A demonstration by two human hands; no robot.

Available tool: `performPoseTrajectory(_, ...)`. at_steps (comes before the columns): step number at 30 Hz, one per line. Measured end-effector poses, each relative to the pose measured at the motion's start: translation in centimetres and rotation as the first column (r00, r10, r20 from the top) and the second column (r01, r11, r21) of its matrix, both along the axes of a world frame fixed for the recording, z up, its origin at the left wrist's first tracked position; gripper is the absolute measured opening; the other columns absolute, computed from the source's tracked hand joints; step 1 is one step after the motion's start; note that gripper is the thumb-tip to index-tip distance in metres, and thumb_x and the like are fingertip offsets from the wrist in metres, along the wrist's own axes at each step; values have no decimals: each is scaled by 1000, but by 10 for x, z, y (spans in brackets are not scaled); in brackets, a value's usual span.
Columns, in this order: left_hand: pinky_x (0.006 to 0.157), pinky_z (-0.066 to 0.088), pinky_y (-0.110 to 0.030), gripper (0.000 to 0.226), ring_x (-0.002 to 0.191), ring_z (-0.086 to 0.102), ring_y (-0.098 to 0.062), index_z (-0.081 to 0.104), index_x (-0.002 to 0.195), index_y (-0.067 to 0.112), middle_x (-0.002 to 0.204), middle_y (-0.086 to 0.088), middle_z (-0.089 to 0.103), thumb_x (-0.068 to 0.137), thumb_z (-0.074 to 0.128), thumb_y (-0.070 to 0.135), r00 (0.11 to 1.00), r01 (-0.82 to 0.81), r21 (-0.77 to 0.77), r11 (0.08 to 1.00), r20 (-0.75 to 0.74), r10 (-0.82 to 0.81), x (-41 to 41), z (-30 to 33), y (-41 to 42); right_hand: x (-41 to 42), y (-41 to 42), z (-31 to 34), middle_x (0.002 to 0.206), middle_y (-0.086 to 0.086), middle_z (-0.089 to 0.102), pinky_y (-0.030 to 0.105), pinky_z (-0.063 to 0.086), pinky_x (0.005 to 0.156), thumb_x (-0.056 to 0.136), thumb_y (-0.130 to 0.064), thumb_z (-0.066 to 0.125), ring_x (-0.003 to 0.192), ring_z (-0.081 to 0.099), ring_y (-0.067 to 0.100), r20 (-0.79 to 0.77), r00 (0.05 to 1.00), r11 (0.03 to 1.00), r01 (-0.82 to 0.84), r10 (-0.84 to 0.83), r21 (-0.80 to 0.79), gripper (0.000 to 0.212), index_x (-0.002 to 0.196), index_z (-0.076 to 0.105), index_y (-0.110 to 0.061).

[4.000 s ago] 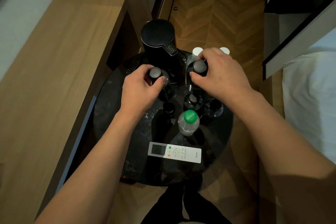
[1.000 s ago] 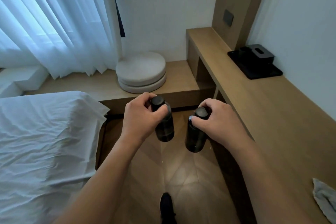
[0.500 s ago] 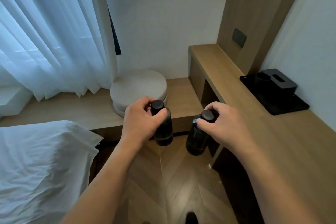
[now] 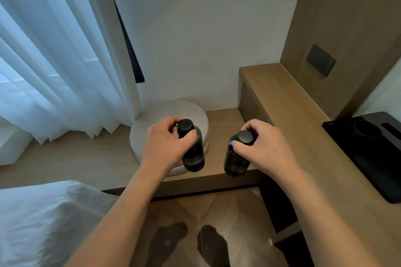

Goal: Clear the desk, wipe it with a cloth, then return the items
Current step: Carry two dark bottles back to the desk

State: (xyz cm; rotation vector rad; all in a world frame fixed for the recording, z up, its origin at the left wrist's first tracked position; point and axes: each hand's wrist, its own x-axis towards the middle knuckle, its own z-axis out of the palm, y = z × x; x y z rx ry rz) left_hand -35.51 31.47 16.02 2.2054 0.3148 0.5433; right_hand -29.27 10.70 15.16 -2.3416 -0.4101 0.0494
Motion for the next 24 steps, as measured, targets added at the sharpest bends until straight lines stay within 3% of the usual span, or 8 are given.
performPoseTrajectory(3, 60, 43, -9, 19, 73, 57, 2, 63, 83, 34, 73, 8, 63, 80, 77, 20, 1000, 4, -20, 1000, -13, -5, 49, -1, 20, 47, 19, -5, 83, -11, 60, 30, 47, 60, 72, -38, 73, 77, 57, 6, -19, 1000, 1000, 18, -18, 4, 21, 80, 56, -27)
performPoseTrajectory(8, 62, 41, -2, 19, 69, 55, 11, 63, 83, 29, 73, 11, 62, 79, 77, 17, 998, 54, -50, 997, -17, -54, 138, -9, 54, 121, 52, -13, 85, -11, 61, 24, 38, 57, 73, -36, 74, 78, 56, 4, -75, 995, 998, 67, -67, 0, 20, 79, 56, -29)
performPoseTrajectory(16, 52, 37, -11, 17, 53, 46, -2, 66, 81, 28, 51, 19, 50, 75, 76, 17, 974, 212, -110, 971, -56, -219, 287, -22, 104, 219, 91, -9, 84, -15, 59, 23, 37, 56, 76, -35, 77, 77, 52, 1, -51, 962, 963, 268, -269, -25, 21, 83, 58, -28)
performPoseTrajectory(24, 53, 37, -13, 15, 54, 46, -1, 67, 88, 23, 52, 21, 50, 77, 76, 20, 924, 377, -88, 922, -32, -381, 365, -12, 92, 269, 85, 2, 87, -14, 59, 23, 39, 57, 76, -39, 75, 79, 53, 2, -60, 926, 928, 369, -372, -51, 21, 83, 57, -31)
